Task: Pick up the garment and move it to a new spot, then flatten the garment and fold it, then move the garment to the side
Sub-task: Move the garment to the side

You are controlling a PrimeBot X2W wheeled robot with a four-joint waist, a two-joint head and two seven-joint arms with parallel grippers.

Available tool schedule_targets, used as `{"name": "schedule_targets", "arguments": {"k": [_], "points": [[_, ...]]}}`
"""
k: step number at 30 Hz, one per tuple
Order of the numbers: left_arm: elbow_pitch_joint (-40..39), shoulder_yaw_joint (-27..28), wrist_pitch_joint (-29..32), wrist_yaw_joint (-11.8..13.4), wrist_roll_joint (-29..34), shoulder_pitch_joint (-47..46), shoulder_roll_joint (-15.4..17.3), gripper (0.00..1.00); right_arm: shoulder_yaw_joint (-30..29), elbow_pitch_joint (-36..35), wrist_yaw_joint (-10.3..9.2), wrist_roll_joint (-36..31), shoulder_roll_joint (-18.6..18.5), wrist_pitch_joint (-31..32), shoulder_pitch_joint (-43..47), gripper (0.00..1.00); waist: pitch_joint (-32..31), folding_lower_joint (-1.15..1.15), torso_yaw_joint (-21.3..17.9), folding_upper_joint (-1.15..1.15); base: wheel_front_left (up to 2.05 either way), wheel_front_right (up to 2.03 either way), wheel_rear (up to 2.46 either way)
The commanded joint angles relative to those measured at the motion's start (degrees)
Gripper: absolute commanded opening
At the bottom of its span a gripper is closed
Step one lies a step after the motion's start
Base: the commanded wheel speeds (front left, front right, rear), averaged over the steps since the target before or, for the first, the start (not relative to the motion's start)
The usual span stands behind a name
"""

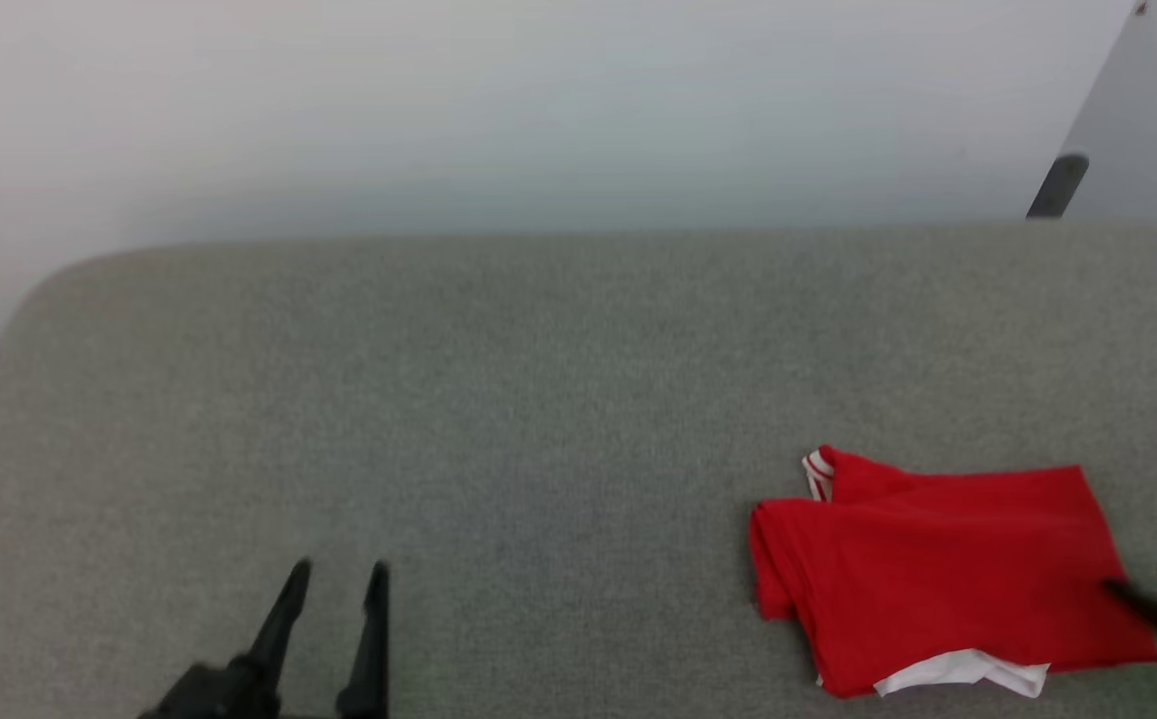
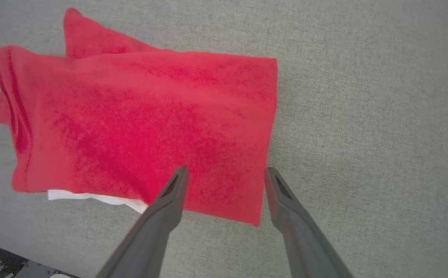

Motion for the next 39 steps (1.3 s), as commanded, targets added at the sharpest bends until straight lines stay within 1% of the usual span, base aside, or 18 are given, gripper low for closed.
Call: {"name": "schedule_targets", "arguments": {"k": [1,3,7,14,15,16,17,18,23,27,30,36,39], "points": [[0.1,-0.41,0.01,-0.14,-0.25,-1.25,0.19,1.0,-1.48,1.0,-0.06,0.8,-0.17,1.58,-1.7,1.0,3.52,0.0,0.16,0.0,0.0,0.0,0.0],[0.39,-1.42,0.01,-0.14,-0.46,-3.3,0.51,1.0,-3.27,2.87,-0.05,-0.19,-0.37,4.31,-3.58,1.0,5.48,0.0,0.61,0.0,0.0,0.0,0.0],[0.89,-2.78,0.01,-0.14,-0.74,-6.88,0.86,1.0,-4.47,7.03,-0.05,-1.29,1.62,8.03,-6.32,1.0,8.68,0.0,1.38,0.0,0.0,0.0,0.0],[1.54,-4.16,0.01,-0.14,-1.28,-10.63,1.27,1.0,-3.48,11.12,-0.05,-3.74,5.25,8.53,-8.24,1.0,11.98,0.0,2.09,0.0,0.0,0.0,0.0],[1.6,-4.15,0.01,-0.14,-1.36,-10.83,1.29,1.0,-3.45,11.35,-0.05,-3.57,5.92,8.14,-8.27,0.93,12.13,0.0,1.98,0.0,0.0,0.0,0.0],[1.67,-4.19,0.01,-0.14,-1.43,-10.98,1.39,1.0,-3.31,11.42,-0.05,-3.43,6.35,7.69,-8.13,0.33,12.22,0.0,1.81,0.0,0.0,0.0,0.0],[1.73,-4.29,0.01,-0.14,-1.51,-11.14,1.63,1.0,-3.36,11.28,-0.04,-3.24,6.55,6.84,-8.12,0.11,12.28,0.0,1.58,0.0,0.0,0.0,0.0],[1.78,-4.42,0.01,-0.14,-1.53,-11.34,1.84,1.0,-3.81,11.37,-0.04,-2.97,6.79,6.07,-8.21,0.0,12.26,0.0,1.25,0.0,0.0,0.0,0.0],[1.93,-5.81,0.01,-0.15,-0.49,-12.65,2.86,1.0,-5.88,10.41,-0.08,-2.81,6.16,0.64,-8.36,0.0,12.23,0.0,-1.23,0.0,0.0,0.0,0.0],[1.73,-7.68,0.01,-0.14,-0.08,-14.57,4.2,1.0,-8.09,9.29,-0.07,-1.54,6.44,-3.34,-8.36,0.0,12.94,0.0,-4.19,0.0,0.0,0.0,0.0],[1.43,-9.27,0.01,-0.14,0.27,-16.49,4.77,1.0,-10.27,9.35,-0.07,-1.35,5.7,-5.52,-8.42,0.0,13.85,0.0,-6.49,0.0,0.0,0.0,0.0],[0.91,-12.32,0.01,-0.14,0.3,-21.56,6.73,1.0,-15.58,11.54,-0.06,-2.18,5.6,-9.62,-10.41,0.0,16.3,0.0,-10.85,0.0,0.0,0.0,0.0],[0.62,-13.99,0.01,-0.14,0.38,-24.6,8.08,1.0,-17.25,12.93,-0.06,-3.15,5.41,-11.32,-12.13,0.0,18.03,0.0,-12.75,0.0,0.0,0.0,0.0]]}}
